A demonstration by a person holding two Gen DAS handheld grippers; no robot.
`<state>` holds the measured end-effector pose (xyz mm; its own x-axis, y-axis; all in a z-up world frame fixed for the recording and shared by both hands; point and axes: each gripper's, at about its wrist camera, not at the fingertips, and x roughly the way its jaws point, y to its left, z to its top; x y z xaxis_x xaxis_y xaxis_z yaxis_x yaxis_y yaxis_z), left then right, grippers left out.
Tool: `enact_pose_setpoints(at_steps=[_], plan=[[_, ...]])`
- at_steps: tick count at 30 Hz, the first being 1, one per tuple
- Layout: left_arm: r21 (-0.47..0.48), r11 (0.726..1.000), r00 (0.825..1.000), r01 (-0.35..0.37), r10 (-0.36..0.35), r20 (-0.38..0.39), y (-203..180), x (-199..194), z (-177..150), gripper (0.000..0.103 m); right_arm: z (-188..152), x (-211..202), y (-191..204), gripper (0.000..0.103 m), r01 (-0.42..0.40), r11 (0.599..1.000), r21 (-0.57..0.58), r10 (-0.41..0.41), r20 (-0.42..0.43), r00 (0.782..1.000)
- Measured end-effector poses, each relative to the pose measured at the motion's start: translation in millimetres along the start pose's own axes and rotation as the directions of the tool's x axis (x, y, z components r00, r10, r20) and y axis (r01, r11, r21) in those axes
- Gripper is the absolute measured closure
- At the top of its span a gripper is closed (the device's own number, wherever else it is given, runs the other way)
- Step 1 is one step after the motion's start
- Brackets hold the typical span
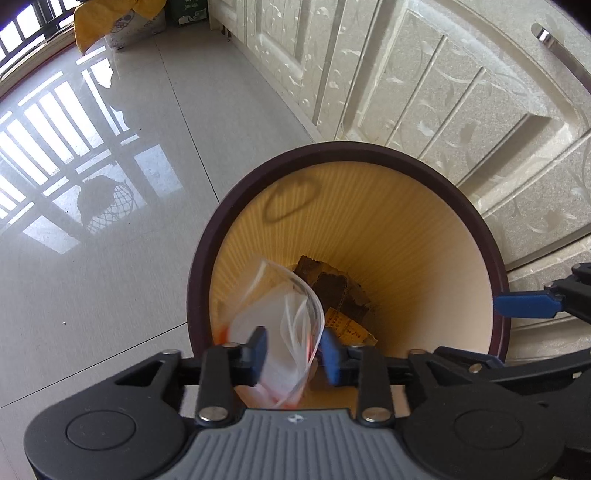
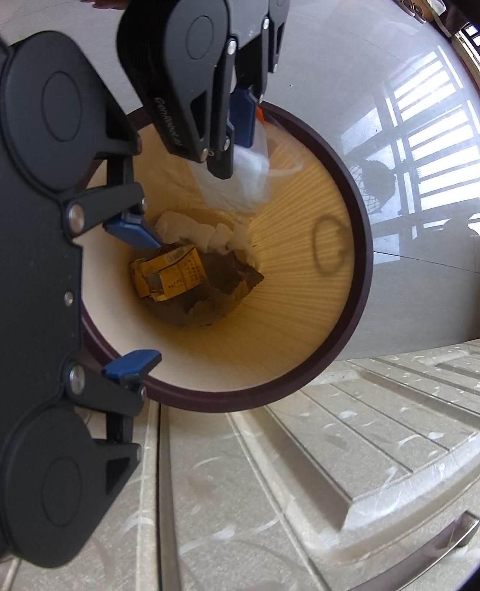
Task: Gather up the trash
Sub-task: 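Open the right tool to drop the yellow box while the left tool drops the clear bag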
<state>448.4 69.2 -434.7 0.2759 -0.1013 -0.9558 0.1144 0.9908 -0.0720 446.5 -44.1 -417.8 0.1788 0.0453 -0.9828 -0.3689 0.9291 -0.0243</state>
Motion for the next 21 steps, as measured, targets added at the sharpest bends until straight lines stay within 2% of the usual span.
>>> enact_pose_setpoints(at_steps=[7, 21], plan=[[0.003, 1.0, 1.0, -0.002, 0.002, -0.005, -1.0, -4.3, -1.5, 0.048, -6.7, -7.5, -2.0, 0.037, 0.006, 1.0, 0.007, -0.006, -0.003, 1.0], [-0.025, 1.0, 1.0, -0.006, 0.007, 0.011, 2.6, -28.3, -14.2, 0.028, -19.2, -30.8, -3.2, 0.033, 0.02, 0.999, 0.04, -0.021, 0.028, 0.999]])
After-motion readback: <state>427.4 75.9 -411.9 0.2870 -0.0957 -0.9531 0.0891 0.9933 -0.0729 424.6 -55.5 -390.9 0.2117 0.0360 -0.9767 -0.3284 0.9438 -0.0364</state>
